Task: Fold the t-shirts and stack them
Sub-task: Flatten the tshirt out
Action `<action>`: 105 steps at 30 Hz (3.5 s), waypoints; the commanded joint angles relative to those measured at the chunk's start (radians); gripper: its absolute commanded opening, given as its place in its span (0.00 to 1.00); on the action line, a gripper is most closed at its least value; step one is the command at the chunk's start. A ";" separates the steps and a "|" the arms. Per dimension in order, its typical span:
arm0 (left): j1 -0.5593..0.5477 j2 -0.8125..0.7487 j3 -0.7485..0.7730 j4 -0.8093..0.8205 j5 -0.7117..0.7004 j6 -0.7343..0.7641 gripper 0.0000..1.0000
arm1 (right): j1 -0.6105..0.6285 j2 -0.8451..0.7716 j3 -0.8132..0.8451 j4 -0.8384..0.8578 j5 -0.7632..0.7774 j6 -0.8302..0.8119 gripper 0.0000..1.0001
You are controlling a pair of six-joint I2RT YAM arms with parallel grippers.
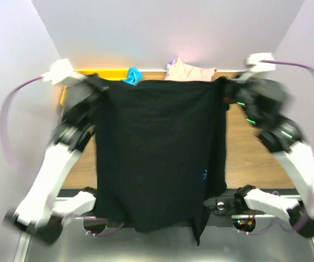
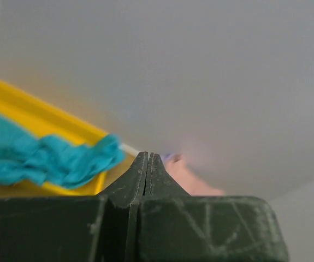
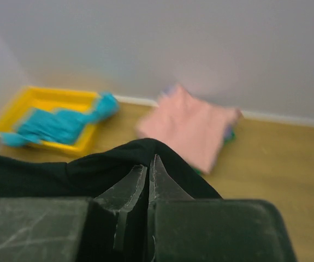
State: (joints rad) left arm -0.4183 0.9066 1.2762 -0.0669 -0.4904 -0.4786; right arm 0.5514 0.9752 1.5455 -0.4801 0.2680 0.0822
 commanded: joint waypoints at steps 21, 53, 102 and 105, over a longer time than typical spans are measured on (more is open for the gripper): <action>0.144 0.282 -0.259 -0.042 0.044 -0.178 0.99 | -0.111 0.277 -0.563 0.129 0.142 0.413 1.00; 0.110 0.696 -0.509 0.187 0.263 -0.245 0.98 | -0.157 0.000 -1.104 -0.193 0.207 1.100 0.49; 0.213 0.733 -0.350 0.041 0.262 -0.290 0.93 | -0.938 0.291 -0.923 0.137 -0.027 0.696 1.00; 0.202 0.665 -0.327 0.012 0.253 -0.275 0.92 | -0.938 0.191 -0.892 0.101 -0.140 0.590 1.00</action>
State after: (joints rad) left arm -0.2138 1.6798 0.9283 0.0017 -0.2165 -0.7666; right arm -0.3817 1.2587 0.6178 -0.3317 0.1814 0.7921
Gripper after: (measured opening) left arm 0.921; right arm 0.995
